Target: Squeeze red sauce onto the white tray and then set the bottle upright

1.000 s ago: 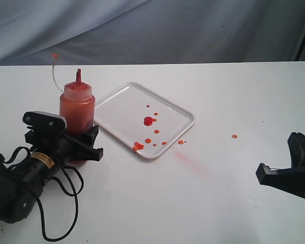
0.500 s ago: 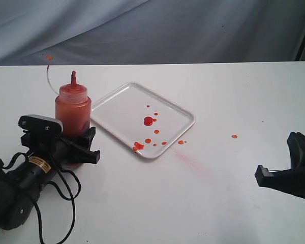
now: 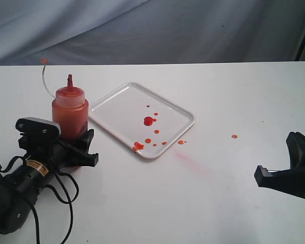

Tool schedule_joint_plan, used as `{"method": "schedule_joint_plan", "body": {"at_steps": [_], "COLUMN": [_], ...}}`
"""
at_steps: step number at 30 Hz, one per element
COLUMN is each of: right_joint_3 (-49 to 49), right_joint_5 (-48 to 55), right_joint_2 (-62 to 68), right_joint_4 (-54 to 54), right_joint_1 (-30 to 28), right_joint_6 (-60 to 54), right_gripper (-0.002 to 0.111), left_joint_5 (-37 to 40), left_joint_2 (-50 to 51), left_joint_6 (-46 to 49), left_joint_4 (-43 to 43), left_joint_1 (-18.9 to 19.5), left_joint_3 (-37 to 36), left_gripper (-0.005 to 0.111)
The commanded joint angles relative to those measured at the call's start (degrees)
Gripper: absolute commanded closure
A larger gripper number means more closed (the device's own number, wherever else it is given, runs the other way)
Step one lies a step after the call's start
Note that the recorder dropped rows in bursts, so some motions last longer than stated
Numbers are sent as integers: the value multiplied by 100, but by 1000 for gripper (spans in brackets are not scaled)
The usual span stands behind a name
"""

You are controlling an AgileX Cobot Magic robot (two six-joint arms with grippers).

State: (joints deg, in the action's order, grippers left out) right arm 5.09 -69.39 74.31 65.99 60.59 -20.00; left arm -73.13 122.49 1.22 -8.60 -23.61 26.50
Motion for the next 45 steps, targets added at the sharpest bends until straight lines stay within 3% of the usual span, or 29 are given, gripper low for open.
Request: {"method": "schedule_joint_plan", "body": {"at_steps": [1, 23, 27, 33, 36, 45], "right_joint_3": [-35, -35, -35, -35, -35, -35], "right_joint_5": [-58, -58, -58, -58, -58, -58], "right_joint_2": [-33, -33, -33, -33, -33, -33], "right_joint_4": [-155, -178, -178, -178, -178, -223], "right_joint_1": [-15, -15, -15, -15, -15, -15], "right_joint_6": [-64, -64, -64, -64, -64, -64], "right_gripper": [108, 108, 108, 108, 108, 108], "left_joint_5": [570, 834, 873, 930, 1053, 1276], "left_joint_2": [16, 16, 16, 16, 16, 16], "left_joint_6": [34, 70, 70, 70, 43, 55], "left_joint_4": [-63, -63, -63, -63, -86, -85], "left_joint_1": [-31, -31, -31, -31, -31, -31], "left_joint_3": [-90, -90, -90, -90, -90, -90], "left_gripper": [107, 105, 92, 51, 37, 34]}}
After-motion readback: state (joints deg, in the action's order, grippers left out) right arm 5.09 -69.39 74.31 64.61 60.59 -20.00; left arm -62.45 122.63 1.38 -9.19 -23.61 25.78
